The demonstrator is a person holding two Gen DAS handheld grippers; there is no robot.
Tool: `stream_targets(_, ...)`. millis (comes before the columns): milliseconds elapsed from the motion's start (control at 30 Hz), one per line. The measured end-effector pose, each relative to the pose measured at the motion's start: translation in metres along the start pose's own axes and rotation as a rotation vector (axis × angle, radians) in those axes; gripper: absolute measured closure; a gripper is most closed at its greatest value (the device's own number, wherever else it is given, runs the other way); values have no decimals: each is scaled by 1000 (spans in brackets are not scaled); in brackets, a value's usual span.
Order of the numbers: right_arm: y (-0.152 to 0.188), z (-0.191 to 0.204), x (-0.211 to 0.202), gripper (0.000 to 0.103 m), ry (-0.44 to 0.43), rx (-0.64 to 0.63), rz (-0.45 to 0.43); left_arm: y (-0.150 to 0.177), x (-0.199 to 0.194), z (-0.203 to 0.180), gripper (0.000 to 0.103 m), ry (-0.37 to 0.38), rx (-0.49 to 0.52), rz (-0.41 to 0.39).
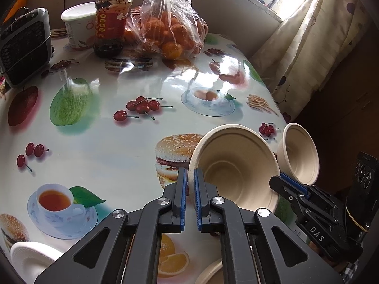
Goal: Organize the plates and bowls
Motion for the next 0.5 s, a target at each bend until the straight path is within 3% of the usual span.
stream_targets(500, 1, -2, -2, 88, -5, 12, 0, 3, 3, 4, 96, 85, -53, 28)
Point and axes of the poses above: each gripper's, at about its wrist camera, not at the fingertips, and x roughly the way its jaws point, z to its left, y to its underside, the point moved 5 cm from there along x, roughly the way its jaws point, and after that the axes turned 1 degree about y, right-handed, at the moved point
